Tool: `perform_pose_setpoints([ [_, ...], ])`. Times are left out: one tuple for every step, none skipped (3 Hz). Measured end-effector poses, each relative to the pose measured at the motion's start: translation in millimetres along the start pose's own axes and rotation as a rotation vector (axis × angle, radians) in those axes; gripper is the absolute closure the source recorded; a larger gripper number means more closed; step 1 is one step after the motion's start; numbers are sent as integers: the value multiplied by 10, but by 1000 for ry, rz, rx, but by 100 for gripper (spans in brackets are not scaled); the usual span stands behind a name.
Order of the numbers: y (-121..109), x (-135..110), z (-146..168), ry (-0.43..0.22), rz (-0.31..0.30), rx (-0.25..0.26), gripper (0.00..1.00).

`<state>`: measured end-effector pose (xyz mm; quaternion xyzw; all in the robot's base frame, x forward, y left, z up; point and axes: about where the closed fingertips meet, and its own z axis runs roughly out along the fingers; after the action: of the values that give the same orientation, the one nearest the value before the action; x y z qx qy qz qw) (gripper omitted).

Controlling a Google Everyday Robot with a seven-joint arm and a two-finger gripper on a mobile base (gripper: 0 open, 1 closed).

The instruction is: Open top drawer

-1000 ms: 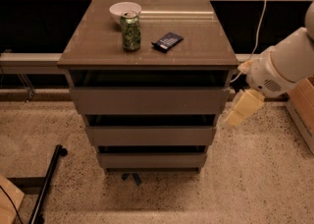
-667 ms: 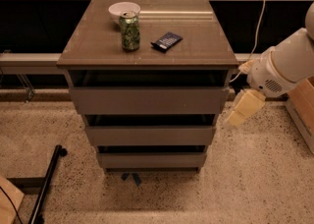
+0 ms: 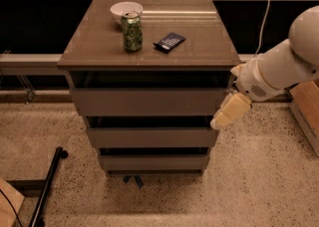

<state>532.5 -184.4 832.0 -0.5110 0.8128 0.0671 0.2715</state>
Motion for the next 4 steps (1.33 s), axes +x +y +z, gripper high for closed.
perform_pose_setpoints([
  [-163,-85,252,-74,15,50,0],
  [-227,-127,264,-90,16,74,0],
  [-206,-100,374,-75,40,75,0],
  [-244,-161,668,-117,58,66,0],
])
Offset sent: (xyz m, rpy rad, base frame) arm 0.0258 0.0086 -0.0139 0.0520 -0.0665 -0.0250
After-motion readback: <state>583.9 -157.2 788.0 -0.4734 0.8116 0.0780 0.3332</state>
